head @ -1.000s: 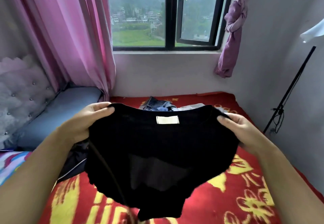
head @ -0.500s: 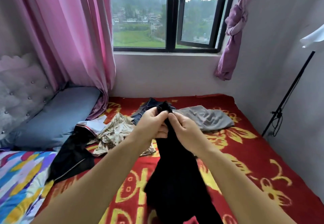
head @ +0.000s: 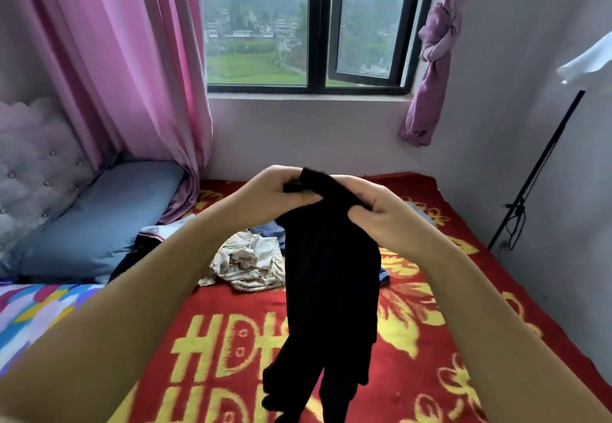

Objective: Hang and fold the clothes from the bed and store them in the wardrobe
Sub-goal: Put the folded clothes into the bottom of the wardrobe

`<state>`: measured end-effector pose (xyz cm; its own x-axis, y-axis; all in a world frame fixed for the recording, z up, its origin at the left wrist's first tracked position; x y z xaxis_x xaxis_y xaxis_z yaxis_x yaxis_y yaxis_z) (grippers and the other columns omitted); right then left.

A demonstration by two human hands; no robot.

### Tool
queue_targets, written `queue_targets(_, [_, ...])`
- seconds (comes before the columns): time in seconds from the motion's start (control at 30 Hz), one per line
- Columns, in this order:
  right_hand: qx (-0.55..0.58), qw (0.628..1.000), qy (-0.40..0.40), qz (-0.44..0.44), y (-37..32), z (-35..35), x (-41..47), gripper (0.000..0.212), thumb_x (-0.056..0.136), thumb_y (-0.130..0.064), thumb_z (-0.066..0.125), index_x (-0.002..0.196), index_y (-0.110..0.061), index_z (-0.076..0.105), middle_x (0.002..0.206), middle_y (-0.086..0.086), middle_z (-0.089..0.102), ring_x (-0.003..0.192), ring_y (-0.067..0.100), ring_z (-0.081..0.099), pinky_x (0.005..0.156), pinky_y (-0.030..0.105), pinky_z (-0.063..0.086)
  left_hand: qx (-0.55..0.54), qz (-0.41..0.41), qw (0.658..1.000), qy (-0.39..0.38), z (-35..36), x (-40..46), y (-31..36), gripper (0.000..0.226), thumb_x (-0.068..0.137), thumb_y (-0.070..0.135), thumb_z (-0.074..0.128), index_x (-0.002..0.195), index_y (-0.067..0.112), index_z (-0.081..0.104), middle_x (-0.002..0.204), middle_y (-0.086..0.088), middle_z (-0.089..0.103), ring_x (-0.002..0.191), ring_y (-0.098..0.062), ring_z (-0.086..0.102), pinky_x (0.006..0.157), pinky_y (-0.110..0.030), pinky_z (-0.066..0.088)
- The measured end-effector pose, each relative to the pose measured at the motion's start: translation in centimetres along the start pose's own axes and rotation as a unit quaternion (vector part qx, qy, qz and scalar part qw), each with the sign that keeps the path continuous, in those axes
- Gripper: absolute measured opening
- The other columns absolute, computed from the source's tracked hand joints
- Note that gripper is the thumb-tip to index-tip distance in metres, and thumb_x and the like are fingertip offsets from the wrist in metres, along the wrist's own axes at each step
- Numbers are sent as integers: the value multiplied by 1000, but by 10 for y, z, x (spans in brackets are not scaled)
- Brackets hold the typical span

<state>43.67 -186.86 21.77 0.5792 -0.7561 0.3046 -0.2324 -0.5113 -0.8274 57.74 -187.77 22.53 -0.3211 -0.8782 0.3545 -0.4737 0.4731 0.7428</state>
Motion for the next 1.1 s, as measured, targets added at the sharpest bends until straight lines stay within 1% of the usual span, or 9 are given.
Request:
queue_targets(0.07, [-9,1000,19,21,14,-2,0,54,86,11,40,125,-22,56,94,3,65,70,19,58,63,26,44,12,-3,1000,29,-4,4,1,22,92,7,62,94,28,66,77,22,66,74,13,57,75,-9,45])
queue_targets(0.13, [-20,998,24,47,34,2,-2,47,86,9,44,121,-19,56,94,1,64,74,8,58,65,27,45,9,5,999,53,-11,8,6,19,92,5,62,94,23,68,80,17,65,73,10,58,74,-10,46])
queue_targets(0.23, [3,993,16,115,81,18,-19,39,86,7,49,116,-16,58,107,14,66,94,25,65,79,41,50,-3,-1,998,58,-25,15,17,9,89,6,65,90,12,72,72,12,67,65,5,59,67,-11,47])
queue_targets(0.4, [78,977,62,188,141,35,-48,14,97,-4,53,106,-5,63,91,14,66,81,22,59,67,29,42,-22,3,998,66,-46,16,33,23,87,10,68,79,31,72,67,16,71,63,3,65,62,-9,52])
queue_targets(0.5, [143,968,120,165,145,28,-49,10,99,-9,52,108,-8,58,87,30,61,69,25,51,61,37,38,-27,1,998,48,-51,13,35,33,86,11,69,73,41,75,73,17,73,69,2,68,65,-11,53])
queue_targets(0.67, [5,957,283,65,131,0,-50,18,99,-9,50,90,-22,41,61,12,52,47,15,42,42,28,33,-57,2,998,26,-62,14,39,32,79,15,68,69,45,75,72,18,72,68,4,68,62,-9,51])
queue_targets(0.87, [-125,951,271,-84,104,4,-53,26,86,18,46,76,-5,54,87,3,54,81,3,51,74,10,39,-88,-32,994,55,-85,17,30,13,69,31,66,69,36,77,72,11,74,68,-3,70,62,-14,54])
queue_targets(1.0, [-83,965,246,-37,110,8,-59,33,91,16,46,79,-13,58,72,-6,53,61,2,49,60,11,38,-107,-50,990,76,-92,18,21,12,69,33,67,74,34,79,78,8,75,72,-7,72,62,-17,55])
queue_targets(1.1, [-24,969,244,4,109,11,-66,24,96,-5,55,87,-26,61,66,1,63,52,13,55,48,26,43,-117,-79,985,103,-97,20,12,11,71,36,70,76,32,79,80,5,76,74,-10,72,62,-19,57])
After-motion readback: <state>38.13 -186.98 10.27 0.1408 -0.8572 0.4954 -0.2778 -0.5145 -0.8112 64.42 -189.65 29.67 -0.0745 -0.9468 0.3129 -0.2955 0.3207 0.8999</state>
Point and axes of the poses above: each hand's wrist, its own x-axis towards the middle knuckle, its own z-axis out of the palm, y = z × x, the point moved 7 cm from there along x, towards the middle knuckle
